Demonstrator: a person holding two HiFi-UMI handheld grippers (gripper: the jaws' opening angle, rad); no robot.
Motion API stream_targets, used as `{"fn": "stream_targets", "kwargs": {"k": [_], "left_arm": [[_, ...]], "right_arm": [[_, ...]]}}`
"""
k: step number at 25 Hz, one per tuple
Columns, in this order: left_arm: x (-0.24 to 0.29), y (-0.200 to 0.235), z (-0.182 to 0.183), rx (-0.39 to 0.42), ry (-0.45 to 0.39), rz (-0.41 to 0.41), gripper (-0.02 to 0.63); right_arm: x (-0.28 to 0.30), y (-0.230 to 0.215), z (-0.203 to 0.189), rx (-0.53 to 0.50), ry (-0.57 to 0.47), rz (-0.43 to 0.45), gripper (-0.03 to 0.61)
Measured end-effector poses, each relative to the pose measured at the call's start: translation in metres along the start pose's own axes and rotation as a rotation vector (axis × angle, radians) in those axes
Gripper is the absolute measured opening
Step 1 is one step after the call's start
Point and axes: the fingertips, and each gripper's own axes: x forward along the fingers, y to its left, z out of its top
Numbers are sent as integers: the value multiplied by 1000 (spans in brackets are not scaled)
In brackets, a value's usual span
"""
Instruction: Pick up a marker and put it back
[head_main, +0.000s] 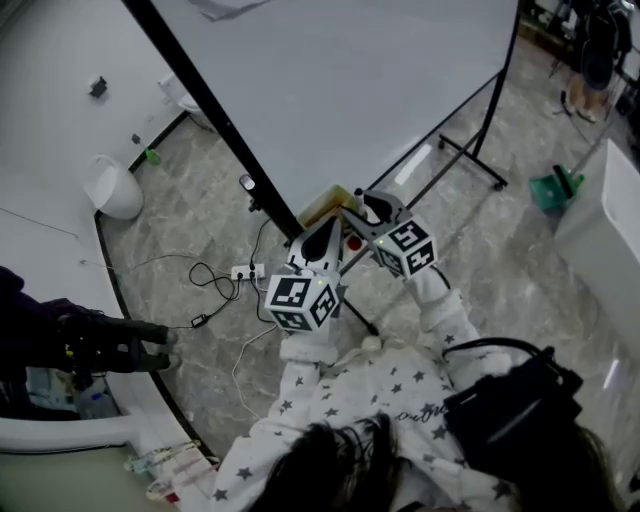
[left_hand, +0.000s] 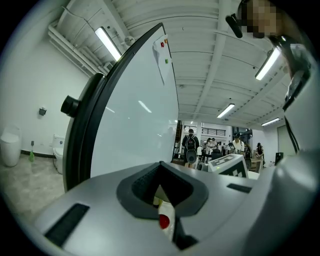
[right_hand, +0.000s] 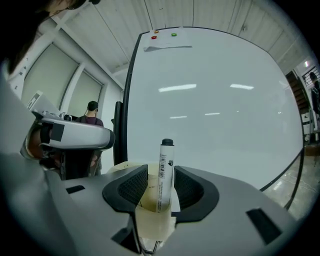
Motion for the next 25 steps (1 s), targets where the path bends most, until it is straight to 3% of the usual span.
{"fn": "stream_targets", "kwargs": {"k": [2,4,18,25], "left_arm": [[3,1,-6,-1,12,4,2],[6,1,-12,-2,25,7,2],[14,-6,-12,-2,38,28,2],[12,-19,14,56,9,2,2]], "right_arm": [[1,-3,-2,-1,2,-9,159],[0,-6,-1,-15,4,-21,97],[-14,-2,20,-2,-26,19,77],[-30,7,68,16,-92,77,77]]}}
